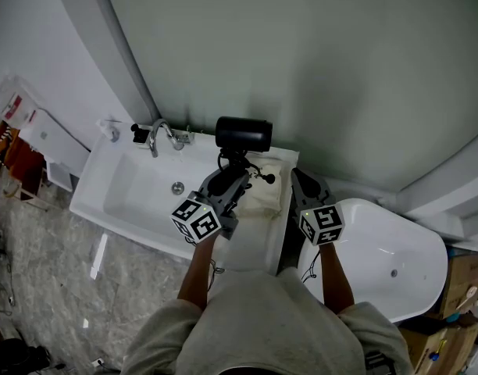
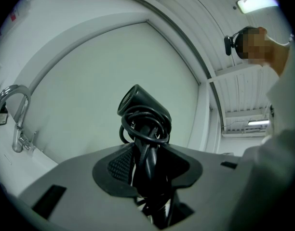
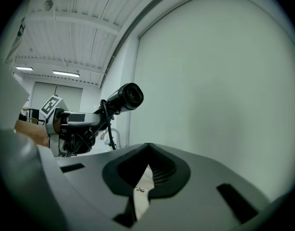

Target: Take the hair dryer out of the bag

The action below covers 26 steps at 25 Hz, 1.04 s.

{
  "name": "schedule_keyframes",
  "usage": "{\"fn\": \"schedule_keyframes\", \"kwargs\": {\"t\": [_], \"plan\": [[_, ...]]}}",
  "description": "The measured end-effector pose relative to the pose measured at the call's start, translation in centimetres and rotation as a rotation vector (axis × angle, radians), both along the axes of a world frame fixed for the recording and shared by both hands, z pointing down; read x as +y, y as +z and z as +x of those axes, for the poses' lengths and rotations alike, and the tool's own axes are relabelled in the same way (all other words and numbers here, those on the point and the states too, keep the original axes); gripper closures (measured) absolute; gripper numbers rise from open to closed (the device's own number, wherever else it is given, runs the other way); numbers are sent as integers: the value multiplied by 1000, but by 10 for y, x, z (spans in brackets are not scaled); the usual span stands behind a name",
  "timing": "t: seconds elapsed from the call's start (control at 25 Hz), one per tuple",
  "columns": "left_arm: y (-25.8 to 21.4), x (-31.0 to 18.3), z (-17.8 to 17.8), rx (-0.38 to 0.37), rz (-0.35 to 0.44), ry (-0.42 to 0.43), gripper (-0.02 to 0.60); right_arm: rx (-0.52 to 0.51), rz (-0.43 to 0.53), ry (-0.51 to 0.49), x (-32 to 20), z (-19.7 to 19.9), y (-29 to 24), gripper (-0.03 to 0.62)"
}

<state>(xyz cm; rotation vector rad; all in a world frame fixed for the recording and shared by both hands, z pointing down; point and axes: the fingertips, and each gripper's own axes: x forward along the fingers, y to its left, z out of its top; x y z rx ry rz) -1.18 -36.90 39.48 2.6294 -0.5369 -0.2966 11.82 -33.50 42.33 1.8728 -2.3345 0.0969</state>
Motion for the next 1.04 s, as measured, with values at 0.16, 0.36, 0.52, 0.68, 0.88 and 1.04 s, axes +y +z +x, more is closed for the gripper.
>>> {"fn": "schedule_keyframes", "kwargs": {"t": [0.16, 0.36, 0.52, 0.68, 0.88, 1.04], "plan": [[2, -1, 1, -4, 2, 3, 425, 3, 1, 2, -1, -1, 1, 595], [3, -1, 1, -3, -4, 5, 425, 11, -5, -4, -3, -3, 2, 594], [5, -2, 2, -15, -5, 1, 425, 13, -8, -10, -5, -4, 2, 595], [7, -3, 2, -19, -5, 0, 425, 17, -14, -19, -7, -8, 3, 595], [9, -3, 2, -11, -15, 2, 425, 22, -26, -28, -8, -11, 4, 595], [9, -5, 2, -10, -18, 0, 425, 24, -30, -30, -10, -9, 3, 595]]}}
